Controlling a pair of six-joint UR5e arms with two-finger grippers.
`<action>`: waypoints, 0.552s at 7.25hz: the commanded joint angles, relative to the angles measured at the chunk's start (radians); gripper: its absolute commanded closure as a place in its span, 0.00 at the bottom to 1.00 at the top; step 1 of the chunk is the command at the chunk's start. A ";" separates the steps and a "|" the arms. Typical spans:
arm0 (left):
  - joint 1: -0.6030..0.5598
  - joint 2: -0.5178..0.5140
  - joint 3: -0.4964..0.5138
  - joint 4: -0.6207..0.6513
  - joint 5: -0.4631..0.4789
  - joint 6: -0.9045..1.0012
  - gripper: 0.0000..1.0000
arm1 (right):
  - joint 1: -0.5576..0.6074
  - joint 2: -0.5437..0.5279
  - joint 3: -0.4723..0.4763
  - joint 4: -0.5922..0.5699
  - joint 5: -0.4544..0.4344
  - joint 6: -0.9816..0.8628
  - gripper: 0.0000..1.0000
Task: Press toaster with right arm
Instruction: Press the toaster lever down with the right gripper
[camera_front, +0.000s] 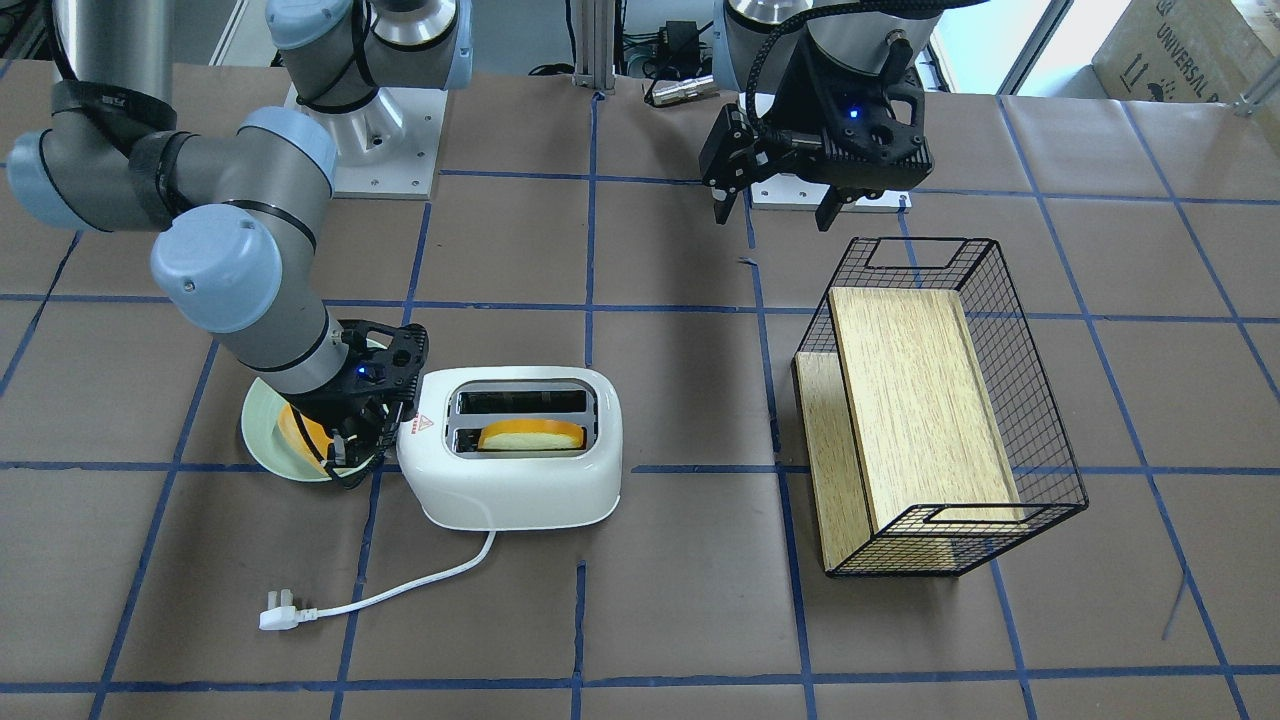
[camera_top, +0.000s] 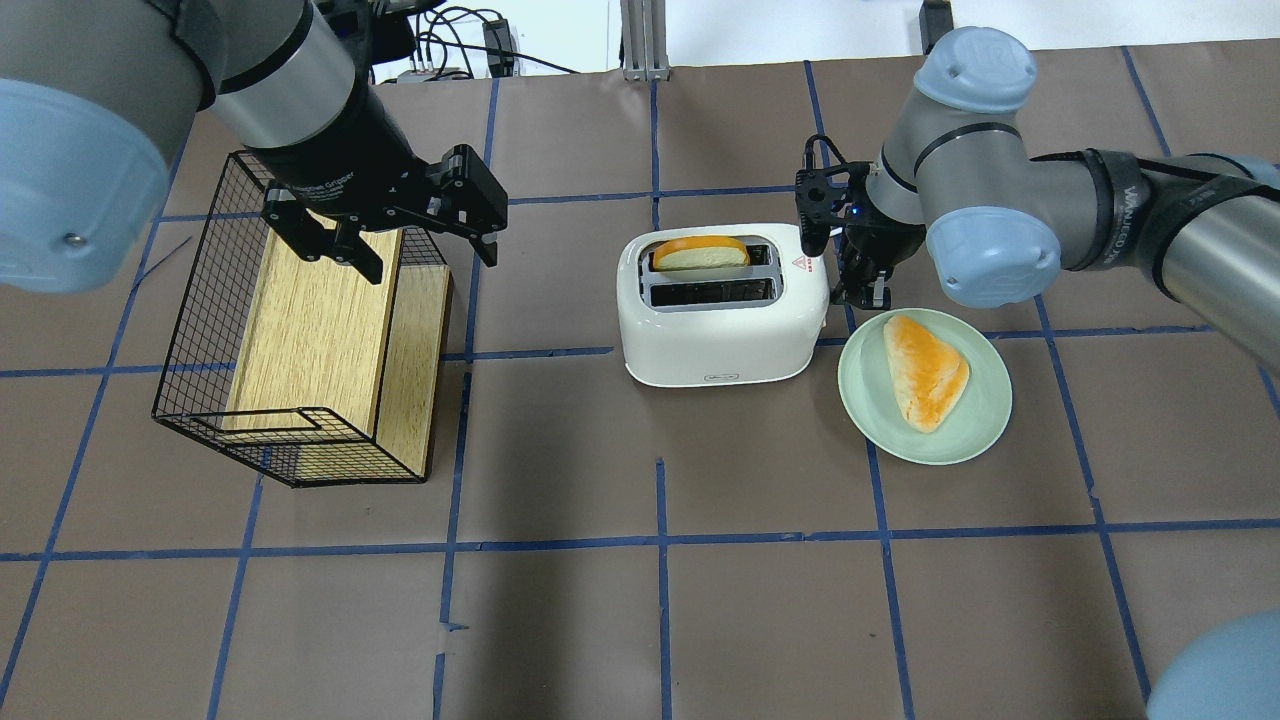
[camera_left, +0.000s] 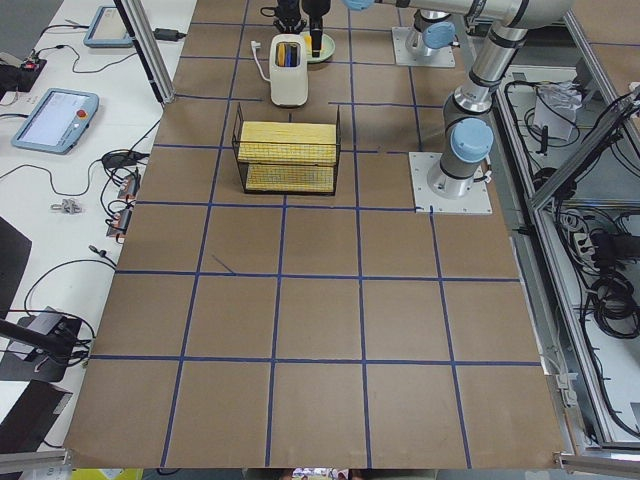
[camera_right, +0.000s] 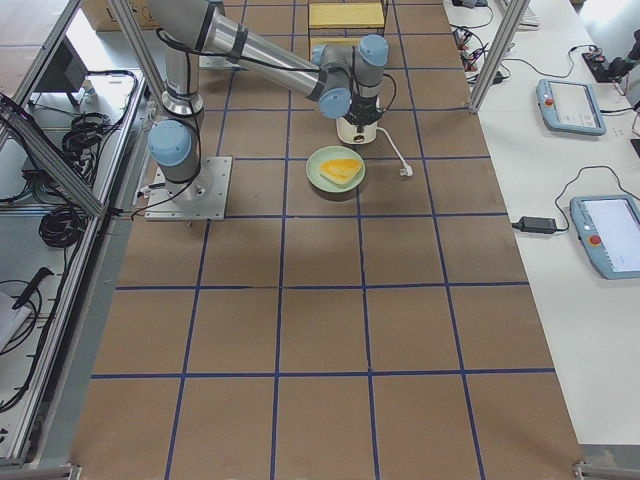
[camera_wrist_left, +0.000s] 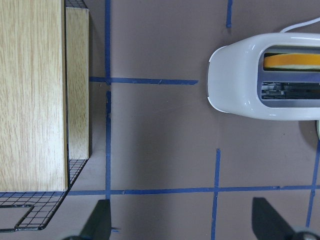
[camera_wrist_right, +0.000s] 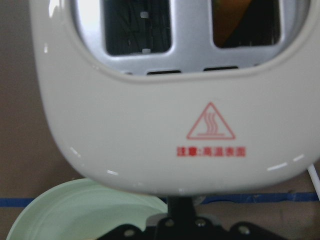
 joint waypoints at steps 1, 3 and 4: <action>0.000 0.000 0.000 0.000 0.000 0.000 0.00 | 0.000 0.004 0.001 0.000 0.000 0.000 0.90; 0.000 0.000 0.000 0.000 0.000 0.000 0.00 | 0.000 0.004 -0.001 0.000 0.002 0.001 0.89; 0.001 0.000 0.000 0.000 -0.001 0.000 0.00 | 0.000 0.005 -0.001 0.000 0.002 0.001 0.89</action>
